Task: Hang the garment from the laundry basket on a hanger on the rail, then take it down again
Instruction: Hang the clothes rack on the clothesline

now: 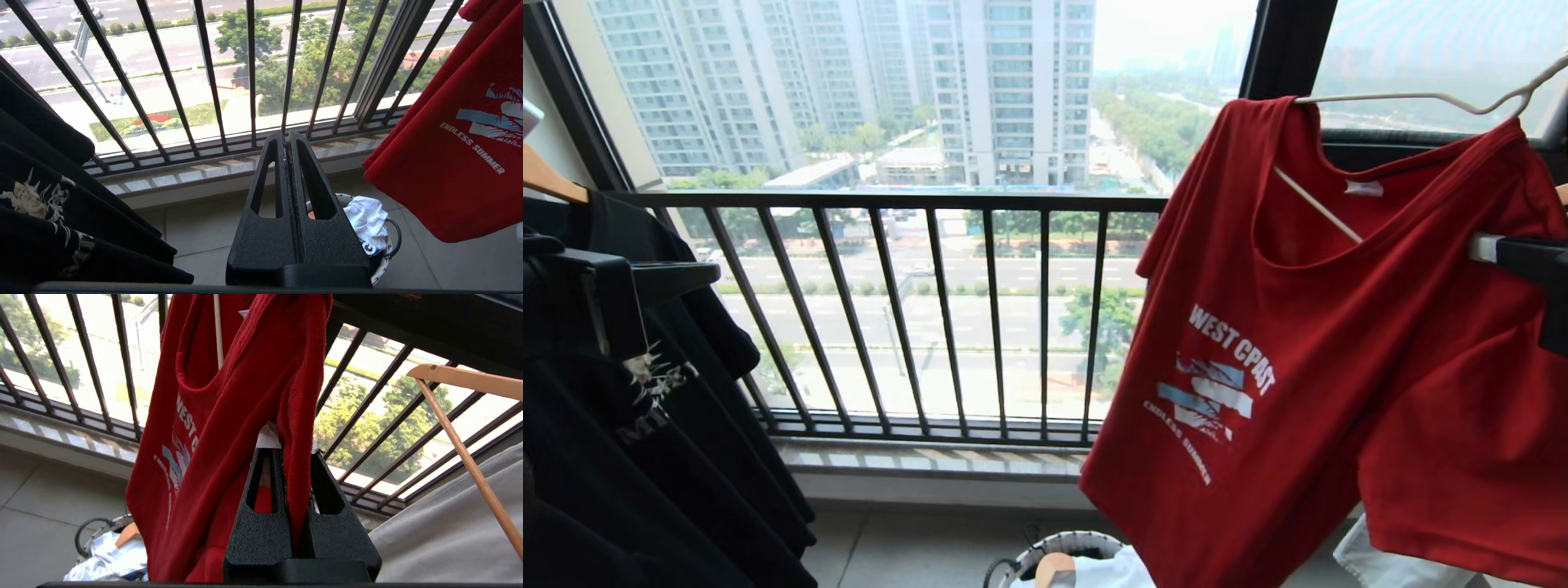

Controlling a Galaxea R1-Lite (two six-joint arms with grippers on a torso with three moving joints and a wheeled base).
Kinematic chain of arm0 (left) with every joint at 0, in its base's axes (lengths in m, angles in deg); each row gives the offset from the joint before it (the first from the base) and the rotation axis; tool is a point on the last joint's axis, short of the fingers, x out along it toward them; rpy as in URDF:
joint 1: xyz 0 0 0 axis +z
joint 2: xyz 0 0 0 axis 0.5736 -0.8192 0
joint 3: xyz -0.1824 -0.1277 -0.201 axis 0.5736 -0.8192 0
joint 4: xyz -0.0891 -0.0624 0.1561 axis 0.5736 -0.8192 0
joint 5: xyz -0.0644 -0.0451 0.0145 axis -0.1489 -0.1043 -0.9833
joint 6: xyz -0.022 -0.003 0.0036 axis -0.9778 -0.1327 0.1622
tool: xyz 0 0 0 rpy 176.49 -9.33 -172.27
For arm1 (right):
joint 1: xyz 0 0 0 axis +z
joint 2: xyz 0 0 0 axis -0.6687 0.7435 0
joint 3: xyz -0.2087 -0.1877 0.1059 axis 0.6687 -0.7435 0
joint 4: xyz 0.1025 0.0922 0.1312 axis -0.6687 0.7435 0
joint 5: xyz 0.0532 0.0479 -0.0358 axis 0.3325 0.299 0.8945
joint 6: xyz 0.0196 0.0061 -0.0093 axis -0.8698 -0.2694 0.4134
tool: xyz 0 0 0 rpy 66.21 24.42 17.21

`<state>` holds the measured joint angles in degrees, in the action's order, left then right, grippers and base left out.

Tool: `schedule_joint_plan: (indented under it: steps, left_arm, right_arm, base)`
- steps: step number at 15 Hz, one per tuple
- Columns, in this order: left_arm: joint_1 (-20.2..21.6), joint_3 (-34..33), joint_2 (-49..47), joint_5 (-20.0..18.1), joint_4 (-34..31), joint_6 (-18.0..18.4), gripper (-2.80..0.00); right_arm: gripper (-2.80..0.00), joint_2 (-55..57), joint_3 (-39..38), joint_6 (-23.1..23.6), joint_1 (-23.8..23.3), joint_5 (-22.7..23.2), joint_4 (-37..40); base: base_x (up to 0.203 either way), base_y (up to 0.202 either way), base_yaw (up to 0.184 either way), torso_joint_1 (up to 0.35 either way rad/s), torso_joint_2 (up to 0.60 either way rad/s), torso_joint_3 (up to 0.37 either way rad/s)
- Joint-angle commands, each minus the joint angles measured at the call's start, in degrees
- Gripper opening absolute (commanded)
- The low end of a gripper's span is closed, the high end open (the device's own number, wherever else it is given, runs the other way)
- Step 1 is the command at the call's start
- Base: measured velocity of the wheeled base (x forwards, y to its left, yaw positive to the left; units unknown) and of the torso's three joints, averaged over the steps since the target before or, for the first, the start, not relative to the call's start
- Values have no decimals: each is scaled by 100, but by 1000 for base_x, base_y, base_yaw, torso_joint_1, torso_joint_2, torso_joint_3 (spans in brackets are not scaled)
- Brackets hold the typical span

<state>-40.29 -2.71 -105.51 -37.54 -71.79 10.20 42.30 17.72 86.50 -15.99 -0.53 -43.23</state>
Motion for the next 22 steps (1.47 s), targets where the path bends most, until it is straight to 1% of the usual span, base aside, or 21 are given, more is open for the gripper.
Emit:
schedule_joint_plan:
  steps: [1,5,8,12,14,15,19,22]
  left_arm:
    - [2,-3,40,-6,-1,2,-280]
    - [2,-3,69,-6,-1,2,-280]
    - [11,5,69,2,7,-7,-280]
    - [134,5,69,-6,56,-7,-280]
    - [184,-3,51,-15,192,-16,-280]
    - [204,-3,51,-15,192,-16,-280]
    - [225,-3,51,-15,201,-16,-280]
    - [257,-3,51,-15,201,-15,-280]
  right_arm:
    - [-280,-65,2,-18,-47,-99,-3]
    - [-280,-3,32,-18,-396,-96,-7]
    - [-280,241,36,-26,-766,-36,-178]
    - [-280,543,125,25,-814,-8,-424]
    - [-280,731,286,81,-814,-1,-428]
    - [-280,780,328,158,-814,1,-434]
    - [-280,1041,661,192,-927,32,-425]
    - [-280,1164,626,195,-937,64,-381]
  base:
    - [0,0,0,0,0,0]
    - [0,0,0,0,0,0]
    - [0,0,0,0,0,0]
    - [0,0,0,0,0,0]
    - [0,0,0,0,0,0]
    - [0,0,0,0,0,0]
    - [0,0,0,0,0,0]
    - [0,0,0,0,0,0]
